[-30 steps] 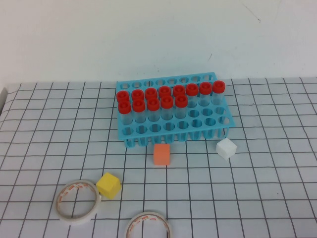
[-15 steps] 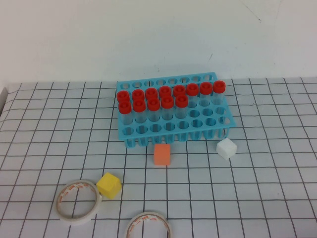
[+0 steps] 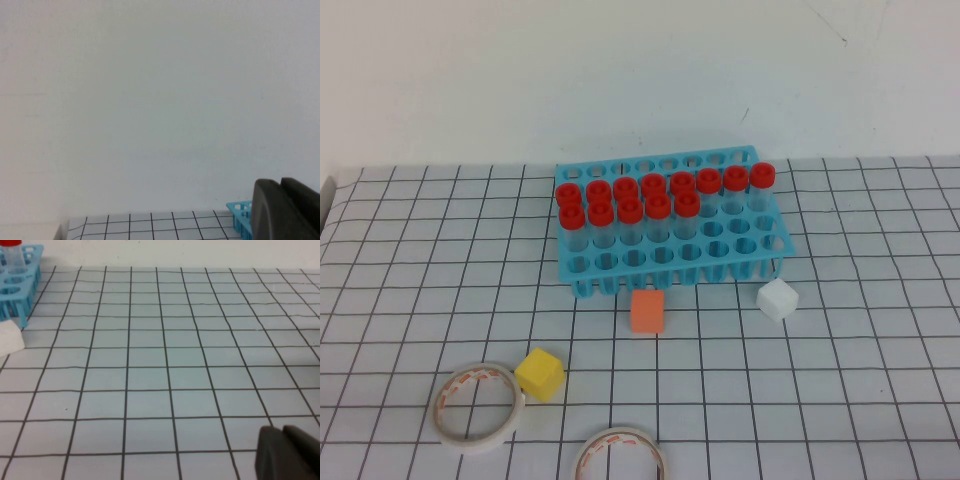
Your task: Place the test tubes
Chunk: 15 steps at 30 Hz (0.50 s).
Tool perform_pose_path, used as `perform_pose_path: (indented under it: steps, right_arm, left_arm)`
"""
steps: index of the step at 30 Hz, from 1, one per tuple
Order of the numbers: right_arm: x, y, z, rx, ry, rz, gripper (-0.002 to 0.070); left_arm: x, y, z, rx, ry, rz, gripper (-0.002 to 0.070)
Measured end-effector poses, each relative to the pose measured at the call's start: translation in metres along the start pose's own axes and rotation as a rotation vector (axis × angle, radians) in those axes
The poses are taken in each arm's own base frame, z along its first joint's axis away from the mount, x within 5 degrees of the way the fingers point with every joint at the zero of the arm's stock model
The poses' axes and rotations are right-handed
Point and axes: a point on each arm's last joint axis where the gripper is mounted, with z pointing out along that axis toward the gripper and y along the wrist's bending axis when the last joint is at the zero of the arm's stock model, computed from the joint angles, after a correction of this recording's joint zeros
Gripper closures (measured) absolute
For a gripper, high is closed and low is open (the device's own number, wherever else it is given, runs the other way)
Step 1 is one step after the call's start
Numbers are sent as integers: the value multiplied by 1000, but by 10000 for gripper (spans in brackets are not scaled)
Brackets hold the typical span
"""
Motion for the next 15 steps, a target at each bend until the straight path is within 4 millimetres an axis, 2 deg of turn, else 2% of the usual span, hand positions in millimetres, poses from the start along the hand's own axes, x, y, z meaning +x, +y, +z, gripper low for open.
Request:
perform_pose_path:
  steps: [15]
  right_arm:
    - [0,0,0,1,5,-2,678]
  left_arm:
    - [0,0,0,0,0,0,676]
